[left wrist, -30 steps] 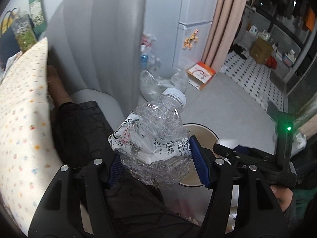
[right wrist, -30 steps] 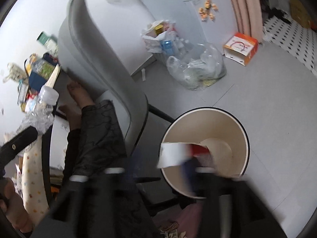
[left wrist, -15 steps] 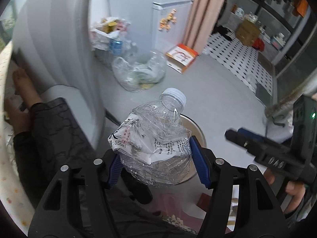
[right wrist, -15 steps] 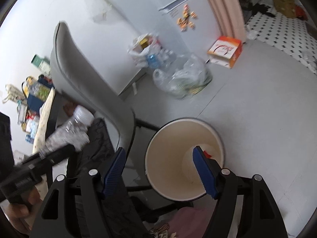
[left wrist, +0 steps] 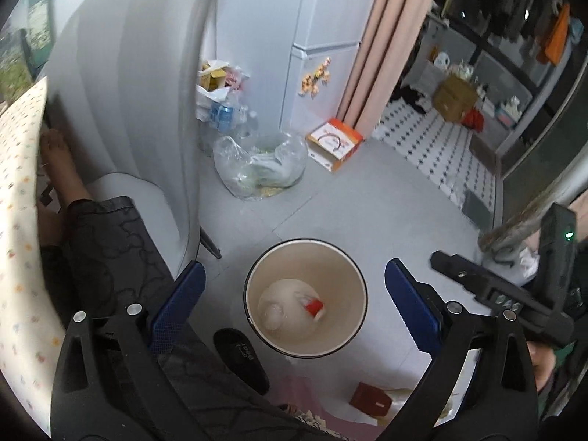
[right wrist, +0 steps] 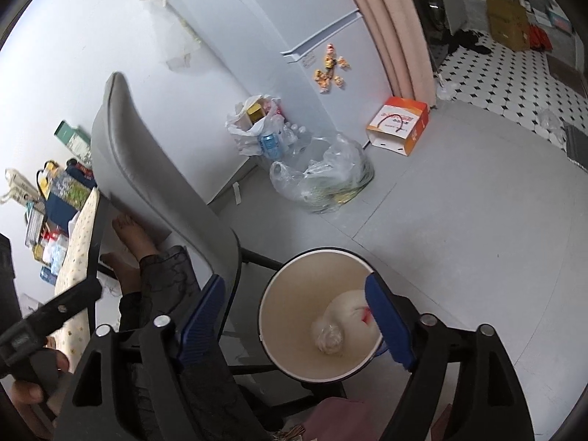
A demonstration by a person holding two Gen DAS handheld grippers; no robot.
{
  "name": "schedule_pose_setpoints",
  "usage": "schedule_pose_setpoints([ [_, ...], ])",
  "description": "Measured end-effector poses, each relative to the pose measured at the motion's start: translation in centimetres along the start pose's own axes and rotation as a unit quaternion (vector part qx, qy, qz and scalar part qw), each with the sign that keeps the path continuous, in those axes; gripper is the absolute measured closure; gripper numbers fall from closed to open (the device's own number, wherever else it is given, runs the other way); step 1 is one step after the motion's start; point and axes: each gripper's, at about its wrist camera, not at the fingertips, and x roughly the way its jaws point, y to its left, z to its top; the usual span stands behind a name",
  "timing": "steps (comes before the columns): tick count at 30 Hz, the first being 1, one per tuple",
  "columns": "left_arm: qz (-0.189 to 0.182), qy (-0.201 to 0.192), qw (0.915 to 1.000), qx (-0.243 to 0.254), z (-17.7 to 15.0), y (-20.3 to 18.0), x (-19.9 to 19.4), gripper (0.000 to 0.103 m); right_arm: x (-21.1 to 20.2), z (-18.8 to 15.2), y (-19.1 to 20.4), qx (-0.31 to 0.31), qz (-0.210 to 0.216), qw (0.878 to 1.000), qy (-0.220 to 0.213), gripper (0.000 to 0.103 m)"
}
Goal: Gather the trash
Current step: 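Swing both tools back from the bin toward the table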
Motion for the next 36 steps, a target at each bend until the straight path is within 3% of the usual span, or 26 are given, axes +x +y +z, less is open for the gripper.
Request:
schedule_pose_setpoints([
  [4, 0.005, -0.039, 0.9991, -0.019, -0.6, 1.5, -3.6, 0.006, -1.0, -0.3, 3.1, -0.029, 0.002, 0.999, -0.02, 0.007],
  [9, 0.014, -0.077, 0.995, -0.062, -1.6, 4.2, -7.6, 0.006, -1.9, -0.4, 6.7, -0.056, -0.001, 0.998, -0.029, 0.008],
  [13, 0.039, -0.116, 0.9889, -0.084, -2.3, 6.2, -11.1, 0.006, -2.9, -0.7, 10.0, -0.088, -0.032, 0.994, -0.049, 0.008],
  [18, 0.068, -0.169, 0.9759, -0.12, -3.6, 8.8, -15.5, 0.006, -3.3, -1.4, 13.1, -0.105, -0.024, 0.994, -0.035, 0.008],
  [24, 0.108, -0.204, 0.9597, -0.16, -5.7, 11.9, -19.4, 0.006, -4.9, -2.7, 17.2, -0.141, -0.025, 0.989, -0.041, 0.008],
  [29, 0.104, -0.239, 0.9461, -0.192, -8.0, 14.6, -22.2, 0.006, -7.0, -4.1, 21.1, -0.189, -0.007, 0.98, -0.069, 0.008],
  [36, 0.106, -0.287, 0.9277, -0.214, -11.8, 17.6, -26.1, 0.006, -9.1, -6.9, 27.4, -0.257, 0.051, 0.96, -0.099, 0.008],
])
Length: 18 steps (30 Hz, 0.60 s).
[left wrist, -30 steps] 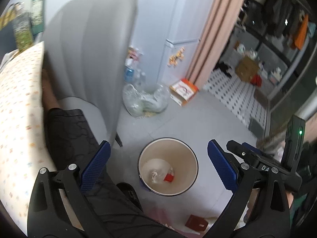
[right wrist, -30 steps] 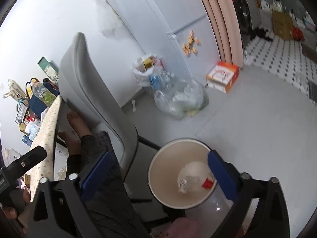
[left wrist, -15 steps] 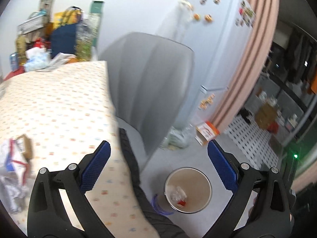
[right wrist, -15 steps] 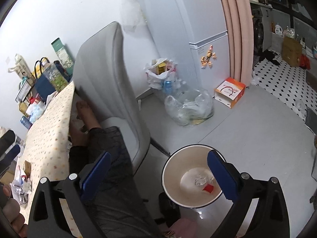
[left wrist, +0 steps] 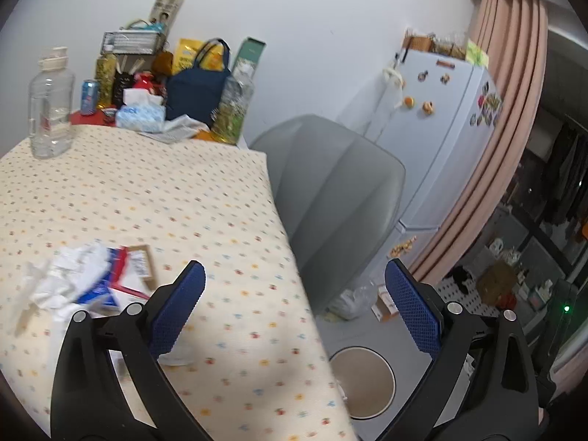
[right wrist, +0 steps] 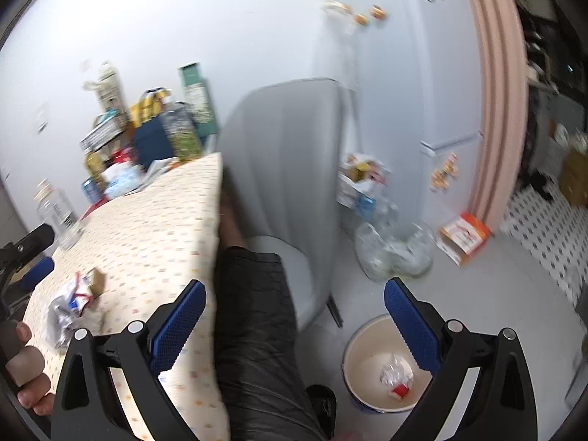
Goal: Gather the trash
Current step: 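Swing both tools back from the bin toward the table, then grasp the white tissue with the left gripper while the right gripper grasps the blister pack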
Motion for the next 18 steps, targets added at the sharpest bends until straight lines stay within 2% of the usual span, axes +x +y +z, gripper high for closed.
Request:
schedule_pose_setpoints([
  [6, 0.009, -0.019, 0.9998, 0.003, -0.3, 3.1, -2.8, 0.006, -0.8, 0.3, 4.4, -0.014, 0.035, 0.999, -0.026, 0.008],
  [18, 0.037, -0.019, 0.9985, -0.037, -0.6, 9.6, -6.5, 0.006, -0.9, -0.8, 14.6, -0.101, 0.122, 0.987, -0.034, 0.008],
])
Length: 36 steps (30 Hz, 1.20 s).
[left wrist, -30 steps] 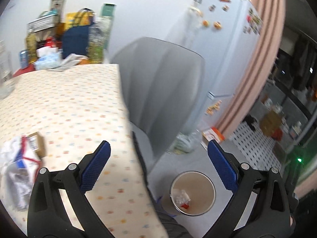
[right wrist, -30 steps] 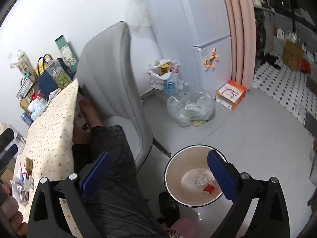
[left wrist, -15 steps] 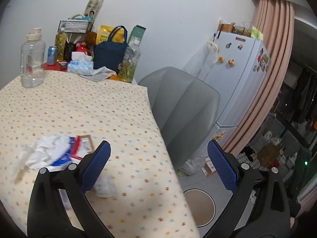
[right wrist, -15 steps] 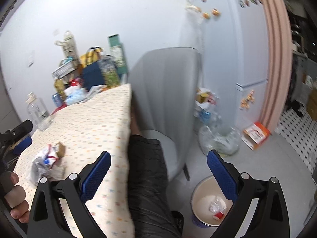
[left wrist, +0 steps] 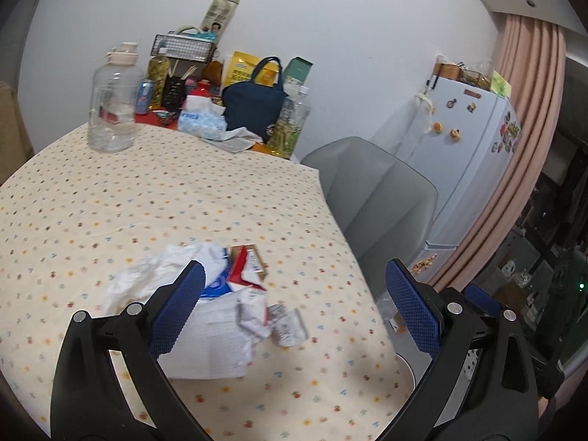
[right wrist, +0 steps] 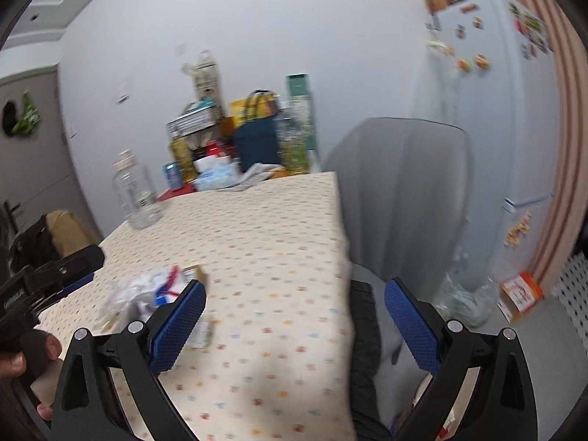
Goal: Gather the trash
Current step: 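Grasp the white tissue with the left gripper while the right gripper grasps the blister pack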
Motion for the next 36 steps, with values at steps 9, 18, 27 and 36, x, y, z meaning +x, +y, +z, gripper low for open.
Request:
schedule_pose_setpoints([
  [9, 0.034, 0.014, 0.9991, -0.023, -1.3, 4.8, -1.6, 0.006, 2.3, -1.4, 5.7, -0.067, 0.084, 0.991, 0.074, 0.008],
  [18, 0.072, 0.019, 0.9954, -0.06, -1.7, 9.7, -2.3, 0.012, 5.6, -3.6, 8.2, -0.072, 0.127, 0.979, 0.144, 0.031],
  [27, 0.082, 0.06, 0.993, -0.06, -3.2, 10.8, -1.3, 0.023, 8.8, -5.4, 9.3, -0.07, 0.114, 0.975, 0.175, 0.04],
  [36, 0.049, 0.112, 0.9893, -0.08, -4.8, 10.2, 1.0, 0.043, 12.3, -5.5, 8.8, -0.072, 0.093, 0.971, 0.207, 0.062],
])
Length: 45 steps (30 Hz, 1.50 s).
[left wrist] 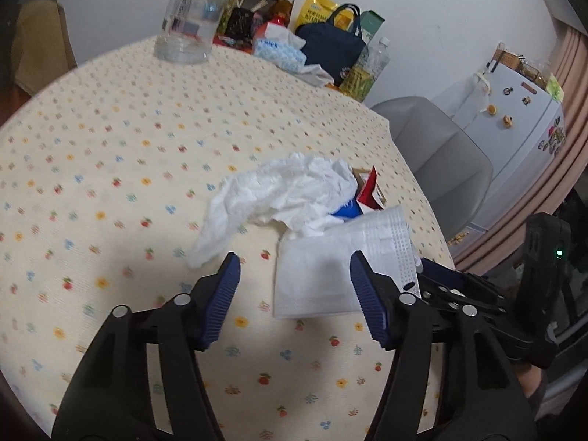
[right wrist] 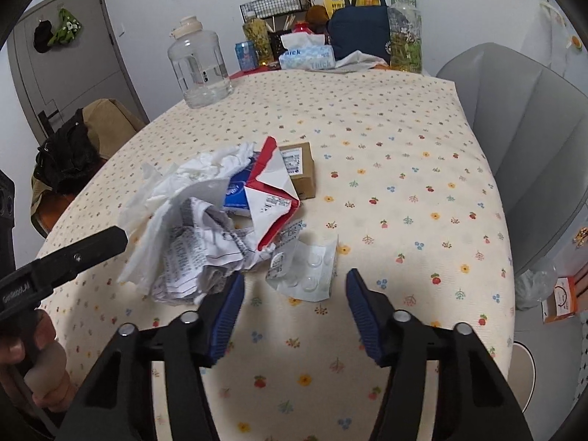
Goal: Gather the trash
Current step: 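Grasp the white tissue with the left gripper while the right gripper grasps the blister pack, then lift the tissue with the left gripper while the right gripper lifts the blister pack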
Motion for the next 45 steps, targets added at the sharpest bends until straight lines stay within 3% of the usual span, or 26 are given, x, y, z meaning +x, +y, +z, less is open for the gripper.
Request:
schedule_pose_setpoints([
  [6, 0.011, 0.021, 0.9997, 0.009, -0.8, -0.9, 1.4, 0.047, 0.2, 0.0, -0.4, -0.002, 0.005, 1.0, -0.002, 0.075],
  [9, 0.019, 0.027, 0.9993, 0.017, -1.0, -1.4, 1.9, 0.055, -0.2, -0.3, -0.6, 0.001, 0.011, 1.0, -0.003, 0.076],
  [11, 0.012, 0.037, 0.9991, 0.013, -1.0, -1.4, 2.2, 0.079, -0.6, -0.5, -0.7, 0.003, 0.015, 1.0, -0.005, 0.076],
  [13, 0.014, 0.042, 0.999, 0.01, -1.0, -1.3, 2.4, 0.094, -1.0, -0.7, -0.8, 0.006, 0.018, 1.0, -0.008, 0.076],
  [15, 0.013, 0.04, 0.9991, 0.005, -1.0, -1.1, 2.1, 0.099, -1.4, -0.9, -0.9, 0.009, 0.023, 1.0, -0.011, 0.076],
  [25, -0.034, -0.028, 0.9988, 0.022, 1.1, -2.7, -3.5, 0.1, -4.1, -0.8, -0.3, -0.003, 0.035, 0.999, -0.036, 0.076],
  [32, -0.039, -0.07, 0.9963, 0.03, 2.5, -3.5, -6.5, 0.1, -6.6, -0.2, -0.4, -0.003, 0.035, 0.997, -0.063, 0.076],
  [45, -0.068, -0.089, 0.99, 0.085, 4.4, -8.4, -6.5, 0.1, -9.4, -0.4, -2.7, 0.013, 0.03, 0.995, -0.091, 0.076],
])
